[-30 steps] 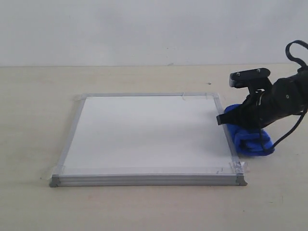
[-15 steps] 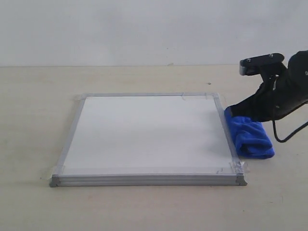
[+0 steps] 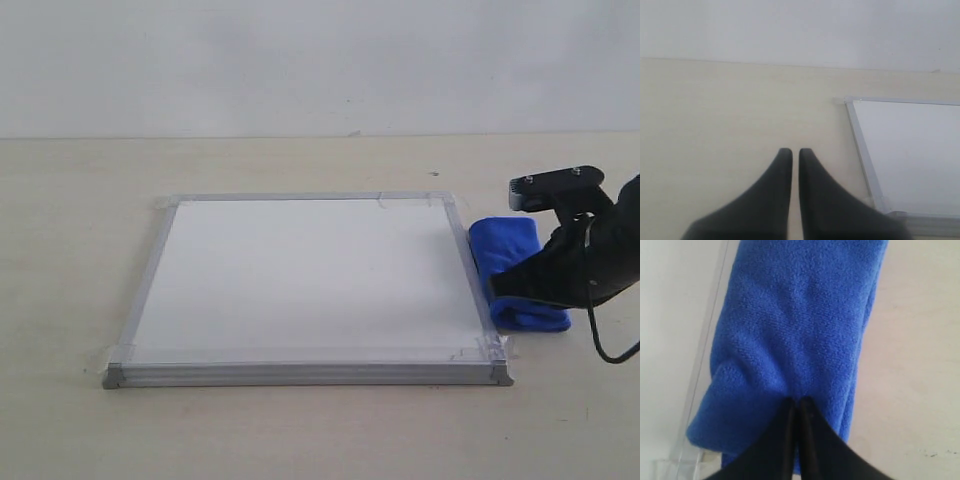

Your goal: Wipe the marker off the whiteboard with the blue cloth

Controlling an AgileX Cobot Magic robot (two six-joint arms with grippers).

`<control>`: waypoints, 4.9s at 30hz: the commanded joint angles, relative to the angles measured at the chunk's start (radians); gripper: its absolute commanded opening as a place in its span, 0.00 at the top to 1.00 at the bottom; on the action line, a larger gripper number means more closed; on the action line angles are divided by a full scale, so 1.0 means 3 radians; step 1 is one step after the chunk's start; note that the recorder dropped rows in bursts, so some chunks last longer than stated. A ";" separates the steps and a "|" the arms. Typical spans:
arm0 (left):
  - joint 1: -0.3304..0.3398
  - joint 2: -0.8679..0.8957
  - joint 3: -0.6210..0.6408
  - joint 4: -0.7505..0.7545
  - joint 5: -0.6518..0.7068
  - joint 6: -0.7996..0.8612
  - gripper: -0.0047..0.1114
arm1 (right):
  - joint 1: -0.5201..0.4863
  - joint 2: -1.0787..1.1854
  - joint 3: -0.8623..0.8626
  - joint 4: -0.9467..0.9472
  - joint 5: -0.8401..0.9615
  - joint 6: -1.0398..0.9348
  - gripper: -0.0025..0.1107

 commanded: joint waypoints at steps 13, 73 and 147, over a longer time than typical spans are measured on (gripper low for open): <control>0.0004 -0.0010 0.0013 0.0011 -0.0037 0.0001 0.92 | 0.0305 -0.1854 0.0009 0.0313 0.0787 0.0059 0.98; 0.0004 -0.0010 0.0013 0.0011 -0.0043 0.0001 0.92 | 0.0500 -0.5082 0.1484 0.1077 0.0557 0.0080 0.98; 0.0004 -0.0010 0.0013 0.0011 -0.0042 0.0001 0.92 | -0.0097 -0.5778 0.2557 0.0997 0.0469 -0.0649 0.98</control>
